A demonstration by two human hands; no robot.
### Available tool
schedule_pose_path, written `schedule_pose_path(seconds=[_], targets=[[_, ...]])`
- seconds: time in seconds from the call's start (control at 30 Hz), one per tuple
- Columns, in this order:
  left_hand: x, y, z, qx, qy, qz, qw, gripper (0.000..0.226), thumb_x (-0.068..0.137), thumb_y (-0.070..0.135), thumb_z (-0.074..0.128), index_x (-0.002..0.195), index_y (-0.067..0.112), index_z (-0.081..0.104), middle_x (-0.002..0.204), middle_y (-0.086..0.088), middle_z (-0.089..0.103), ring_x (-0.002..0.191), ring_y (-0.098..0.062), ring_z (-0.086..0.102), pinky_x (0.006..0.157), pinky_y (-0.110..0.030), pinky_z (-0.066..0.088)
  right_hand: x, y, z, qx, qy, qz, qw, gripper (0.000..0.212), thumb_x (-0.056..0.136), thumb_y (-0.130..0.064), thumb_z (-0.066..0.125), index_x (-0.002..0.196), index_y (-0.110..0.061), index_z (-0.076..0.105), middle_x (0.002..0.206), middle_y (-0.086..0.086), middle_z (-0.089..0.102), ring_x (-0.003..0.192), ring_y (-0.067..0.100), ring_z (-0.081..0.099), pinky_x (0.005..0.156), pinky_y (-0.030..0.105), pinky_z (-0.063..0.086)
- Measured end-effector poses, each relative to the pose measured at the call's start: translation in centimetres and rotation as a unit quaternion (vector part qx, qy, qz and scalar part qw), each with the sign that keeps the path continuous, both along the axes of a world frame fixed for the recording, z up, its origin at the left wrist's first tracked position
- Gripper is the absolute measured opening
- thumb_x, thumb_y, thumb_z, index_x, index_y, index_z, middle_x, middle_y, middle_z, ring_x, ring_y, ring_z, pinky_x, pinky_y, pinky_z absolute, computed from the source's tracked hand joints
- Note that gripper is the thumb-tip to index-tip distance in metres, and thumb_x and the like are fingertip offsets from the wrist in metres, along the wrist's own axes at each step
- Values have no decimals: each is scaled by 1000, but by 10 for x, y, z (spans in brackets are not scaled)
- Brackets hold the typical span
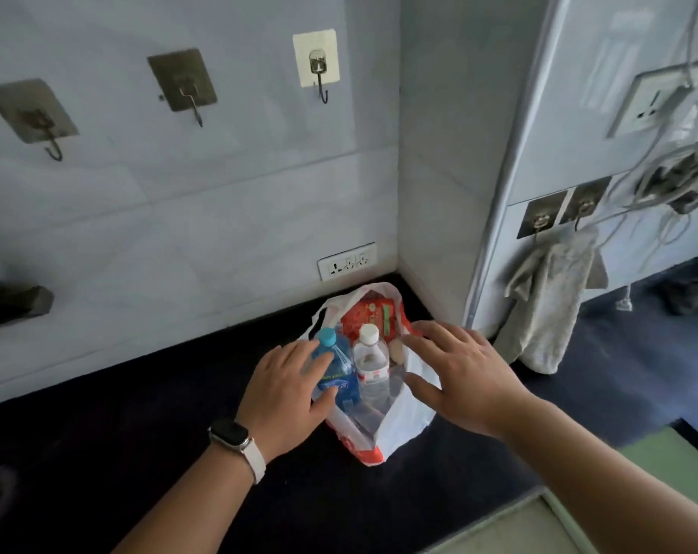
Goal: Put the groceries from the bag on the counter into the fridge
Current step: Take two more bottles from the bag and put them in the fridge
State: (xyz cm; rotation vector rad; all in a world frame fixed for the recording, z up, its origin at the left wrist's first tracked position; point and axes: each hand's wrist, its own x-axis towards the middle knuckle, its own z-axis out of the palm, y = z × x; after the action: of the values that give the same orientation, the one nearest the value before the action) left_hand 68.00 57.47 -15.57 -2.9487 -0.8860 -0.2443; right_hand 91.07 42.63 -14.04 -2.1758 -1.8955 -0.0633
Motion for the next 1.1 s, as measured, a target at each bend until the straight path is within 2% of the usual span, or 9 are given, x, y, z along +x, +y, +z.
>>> schedule_pose_path(seconds=[0.2,0.3,0.4,0.57,0.67,0.73,0.83,0.9,1.1], targets=[[6,1,-18,-14,8,86,996,55,89,53,41,126,18,64,127,-3,62,116,-23,60,96,-40,50,25,35,-26,-41,23,71,996,63,93,-66,26,141,-30,46,142,-6,51,134,22,45,107,43,38],[8,1,-31,-103,-44,153,982,51,92,47,53,136,20,55,139,1,52,127,-19,51,101,-33,44,27,52,-42,-45,74,69,994,62,92,-65,33,143,-30,41,144,-8,47,136,19,42,110,43,37],[14,6,-45,-218,-110,206,947,55,92,41,61,141,23,45,144,6,45,130,-12,46,102,-26,42,28,68,-62,-73,135,49,987,67,89,-71,32,144,-34,33,149,-11,42,138,17,38,111,48,36],[26,20,-70,-374,-183,271,868,68,90,35,67,147,25,33,150,5,38,136,-10,39,101,-23,36,30,90,-92,-82,267,-5,960,67,87,-61,56,143,-32,34,145,-9,46,130,17,48,104,41,46],[31,29,-79,-419,-206,262,845,72,87,29,72,147,26,32,147,7,40,133,-5,40,98,-17,34,28,98,-105,-81,337,-14,938,66,86,-54,64,140,-33,33,141,-9,49,120,12,53,92,27,48],[35,34,-83,-423,-200,238,851,70,85,22,74,143,28,35,133,19,45,118,14,43,88,-2,36,25,103,-113,-85,383,-20,919,65,85,-50,68,136,-41,30,136,-12,50,114,10,56,85,21,45],[41,44,-88,-435,-198,215,852,67,80,13,79,126,36,35,111,33,40,97,35,39,83,4,40,24,109,-126,-104,423,-20,900,69,81,-48,74,132,-48,27,137,-14,49,120,11,55,93,28,50],[42,54,-92,-455,-200,195,846,73,76,12,82,126,37,35,113,32,42,98,36,38,78,6,38,23,112,-134,-122,437,-5,891,79,77,-47,78,137,-44,26,142,-15,47,126,10,51,101,35,49],[45,75,-106,-512,-174,164,825,103,67,12,89,145,31,24,122,30,41,110,17,44,83,0,39,21,119,-146,-145,431,-16,890,94,75,-36,84,143,-37,20,133,-18,43,118,7,44,95,26,42]])
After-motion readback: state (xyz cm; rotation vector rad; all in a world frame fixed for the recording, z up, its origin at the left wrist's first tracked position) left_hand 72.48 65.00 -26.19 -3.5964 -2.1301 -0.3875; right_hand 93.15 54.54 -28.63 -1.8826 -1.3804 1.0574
